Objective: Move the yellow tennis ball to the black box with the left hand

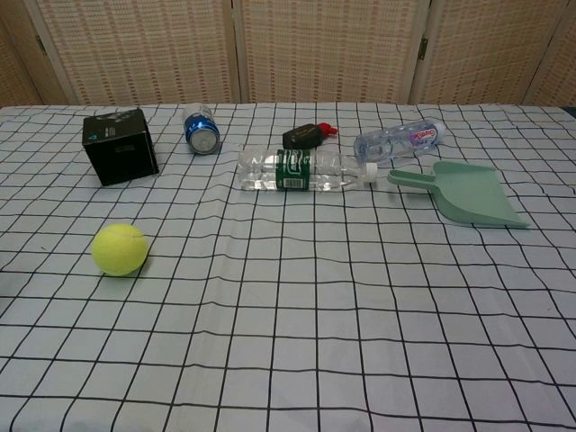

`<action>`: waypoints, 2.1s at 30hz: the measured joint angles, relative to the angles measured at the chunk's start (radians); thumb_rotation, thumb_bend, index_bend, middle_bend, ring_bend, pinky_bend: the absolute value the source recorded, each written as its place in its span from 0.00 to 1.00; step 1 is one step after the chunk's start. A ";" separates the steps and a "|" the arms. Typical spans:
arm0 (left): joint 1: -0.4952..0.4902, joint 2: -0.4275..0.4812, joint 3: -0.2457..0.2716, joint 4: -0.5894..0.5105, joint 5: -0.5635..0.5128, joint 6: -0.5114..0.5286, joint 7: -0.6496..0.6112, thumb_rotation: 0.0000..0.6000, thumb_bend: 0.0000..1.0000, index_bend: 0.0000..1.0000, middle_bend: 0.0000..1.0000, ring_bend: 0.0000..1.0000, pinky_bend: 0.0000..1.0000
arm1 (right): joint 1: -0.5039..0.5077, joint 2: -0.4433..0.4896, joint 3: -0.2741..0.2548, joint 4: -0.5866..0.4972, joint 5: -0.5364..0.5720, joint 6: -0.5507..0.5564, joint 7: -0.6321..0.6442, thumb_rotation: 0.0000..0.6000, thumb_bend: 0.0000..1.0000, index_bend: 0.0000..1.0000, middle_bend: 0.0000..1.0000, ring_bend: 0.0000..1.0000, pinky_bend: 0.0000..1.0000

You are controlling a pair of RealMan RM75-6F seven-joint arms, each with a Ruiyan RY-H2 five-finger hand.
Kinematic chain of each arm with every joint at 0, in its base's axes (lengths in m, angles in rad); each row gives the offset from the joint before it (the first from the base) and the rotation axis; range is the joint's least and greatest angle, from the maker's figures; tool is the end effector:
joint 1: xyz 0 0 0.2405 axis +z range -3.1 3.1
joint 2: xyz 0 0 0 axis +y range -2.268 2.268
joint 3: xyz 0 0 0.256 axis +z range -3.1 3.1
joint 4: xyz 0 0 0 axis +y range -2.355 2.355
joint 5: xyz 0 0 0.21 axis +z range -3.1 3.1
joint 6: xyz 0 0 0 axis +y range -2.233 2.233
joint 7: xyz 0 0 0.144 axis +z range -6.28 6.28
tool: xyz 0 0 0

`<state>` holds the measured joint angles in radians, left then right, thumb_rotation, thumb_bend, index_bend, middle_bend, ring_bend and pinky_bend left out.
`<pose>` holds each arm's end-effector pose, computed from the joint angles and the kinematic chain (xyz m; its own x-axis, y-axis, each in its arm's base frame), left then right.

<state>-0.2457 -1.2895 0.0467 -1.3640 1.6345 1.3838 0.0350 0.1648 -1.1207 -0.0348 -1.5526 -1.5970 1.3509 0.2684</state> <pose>-0.3086 0.2116 0.0921 0.5394 0.0992 0.8362 0.8197 -0.2892 -0.4945 -0.3120 -0.1857 0.1305 0.2280 -0.2155 0.9495 -0.9712 -0.1200 0.2059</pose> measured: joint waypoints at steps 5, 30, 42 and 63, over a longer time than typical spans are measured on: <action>0.000 0.000 0.001 0.000 0.002 0.000 0.000 1.00 0.56 0.31 0.36 0.30 0.19 | 0.001 0.000 0.000 0.001 0.002 -0.003 -0.001 1.00 0.16 0.00 0.00 0.00 0.00; 0.008 0.012 0.012 -0.038 0.033 0.030 0.017 1.00 0.75 0.36 0.46 0.39 0.61 | 0.005 -0.001 0.001 0.001 0.018 -0.023 0.002 1.00 0.16 0.00 0.00 0.00 0.00; 0.021 0.015 0.016 -0.242 -0.068 -0.056 0.158 1.00 0.88 0.54 0.66 0.59 0.78 | 0.005 0.008 0.007 -0.004 0.021 -0.016 0.020 1.00 0.16 0.00 0.00 0.00 0.00; -0.010 -0.213 -0.045 -0.220 -0.183 -0.183 -0.384 1.00 0.88 0.48 0.58 0.55 0.77 | 0.003 0.012 0.008 -0.006 0.012 -0.007 0.027 1.00 0.16 0.00 0.00 0.00 0.00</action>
<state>-0.2557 -1.5023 0.0017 -1.5843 1.4510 1.2009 -0.3487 0.1680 -1.1083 -0.0270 -1.5586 -1.5849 1.3440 0.2951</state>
